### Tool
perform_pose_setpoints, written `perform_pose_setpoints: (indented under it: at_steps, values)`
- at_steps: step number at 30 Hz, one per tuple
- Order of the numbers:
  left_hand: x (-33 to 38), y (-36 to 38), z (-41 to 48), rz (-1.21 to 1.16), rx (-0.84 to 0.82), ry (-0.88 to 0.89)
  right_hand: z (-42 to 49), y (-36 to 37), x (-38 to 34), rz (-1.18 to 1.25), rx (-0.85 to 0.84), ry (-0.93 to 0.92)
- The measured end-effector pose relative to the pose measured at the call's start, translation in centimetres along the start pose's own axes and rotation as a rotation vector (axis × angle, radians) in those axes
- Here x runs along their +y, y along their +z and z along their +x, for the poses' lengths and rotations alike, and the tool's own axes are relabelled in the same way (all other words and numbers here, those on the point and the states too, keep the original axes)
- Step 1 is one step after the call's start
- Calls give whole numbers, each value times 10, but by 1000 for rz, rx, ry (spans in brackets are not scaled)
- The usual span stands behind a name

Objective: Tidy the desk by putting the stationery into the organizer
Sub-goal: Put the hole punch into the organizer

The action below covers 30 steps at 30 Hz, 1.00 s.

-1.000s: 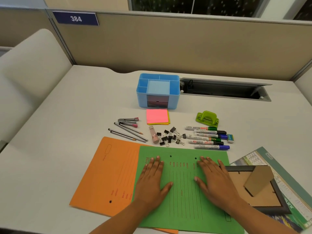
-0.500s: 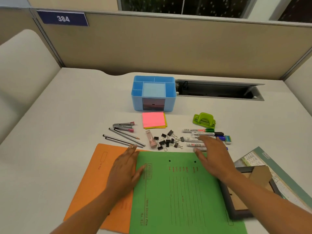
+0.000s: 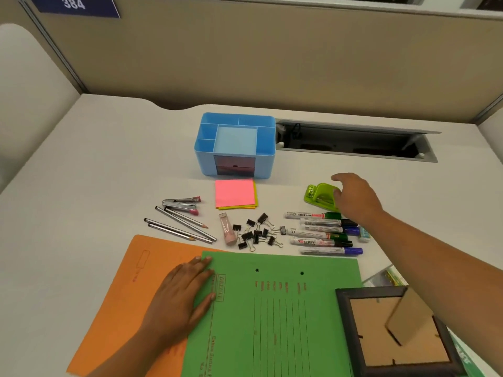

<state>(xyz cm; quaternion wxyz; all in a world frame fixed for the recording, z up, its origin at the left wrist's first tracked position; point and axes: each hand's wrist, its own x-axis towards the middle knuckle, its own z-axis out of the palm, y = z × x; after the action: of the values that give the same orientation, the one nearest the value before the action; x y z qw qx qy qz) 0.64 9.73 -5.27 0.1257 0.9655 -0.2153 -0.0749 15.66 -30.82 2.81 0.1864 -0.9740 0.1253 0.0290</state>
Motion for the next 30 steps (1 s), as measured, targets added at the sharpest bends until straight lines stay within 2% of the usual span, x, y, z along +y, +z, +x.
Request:
perform_pose_setpoints:
  at_steps: [11,20,25,30]
  values:
    - [0,-2,1,-49,30,-6,27,5,6,-64,-163,-1]
    - [-1,-2,1,-65,27,0,31,-5,-15,-174,-207,-28]
    - [-3,-5,6,-84,74,-18,32,-22,-37,-126,-90,-94]
    - [-7,-13,32,-92,190,-156,39,-57,-89,3,42,-212]
